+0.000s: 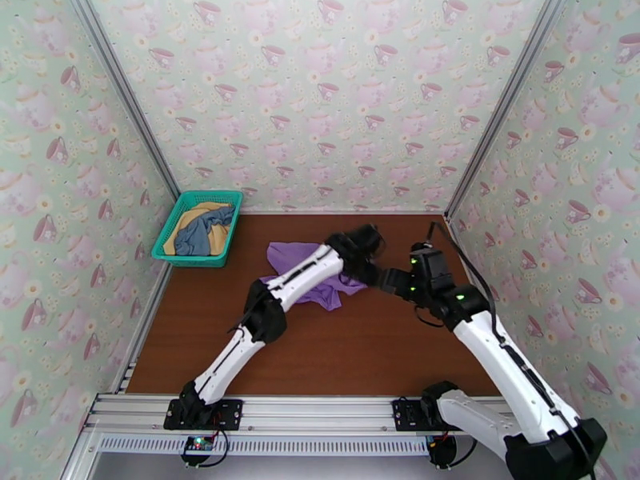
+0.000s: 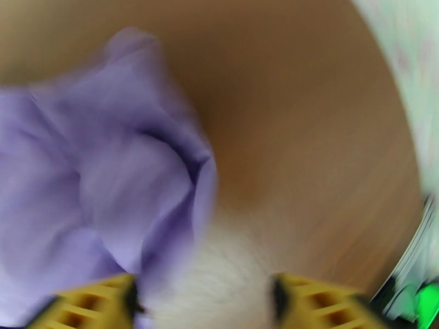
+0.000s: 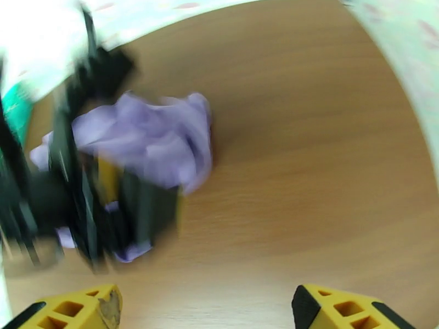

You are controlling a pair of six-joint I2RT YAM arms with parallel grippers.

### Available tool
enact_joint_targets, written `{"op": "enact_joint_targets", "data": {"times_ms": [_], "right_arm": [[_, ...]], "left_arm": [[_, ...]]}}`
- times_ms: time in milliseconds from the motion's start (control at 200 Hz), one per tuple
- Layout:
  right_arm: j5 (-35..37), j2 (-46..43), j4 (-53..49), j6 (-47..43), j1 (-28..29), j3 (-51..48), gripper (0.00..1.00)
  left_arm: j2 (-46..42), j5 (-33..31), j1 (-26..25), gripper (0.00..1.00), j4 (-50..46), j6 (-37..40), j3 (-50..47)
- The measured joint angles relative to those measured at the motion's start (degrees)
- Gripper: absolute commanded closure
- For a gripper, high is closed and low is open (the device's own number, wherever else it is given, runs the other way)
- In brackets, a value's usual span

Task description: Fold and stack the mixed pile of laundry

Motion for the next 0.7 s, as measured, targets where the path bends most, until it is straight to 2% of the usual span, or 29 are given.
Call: {"op": "enact_joint_targets", "data": {"times_ms": [75, 195, 321, 436, 551, 701], "right_arm": [[-0.59, 1.81, -4.44, -2.99, -1.11, 2.58, 0.12], [-5.81, 7.98, -5.53, -6.19, -0.92, 7.78, 0.15], [-11.32, 19.34, -1.55, -8.94, -0.87, 15.15, 0.21], [-16.11, 32.5, 0.81, -11.61, -1.11, 24.06, 0.25], [-18.38, 46.38, 2.01, -14.56, -1.03, 33.88, 0.25], [-18.67, 63.01, 0.63, -18.01, 0.02, 48.61, 0.25]], "left_arm": [[-3.89, -2.93, -2.78, 0.12, 1.77, 0.04, -8.48], [-16.24, -10.62, -1.05, 0.13, 2.16, -2.43, -22.12], [-34.56, -15.37, 7.26, 0.2, 2.01, -6.43, -34.86], [-46.93, -15.74, 19.89, 0.23, 5.81, -7.96, -45.33], [-45.97, -14.32, 27.47, 0.23, 10.29, -7.8, -51.06], [-37.05, -12.0, 28.89, 0.24, 15.32, -7.28, -51.89]]}}
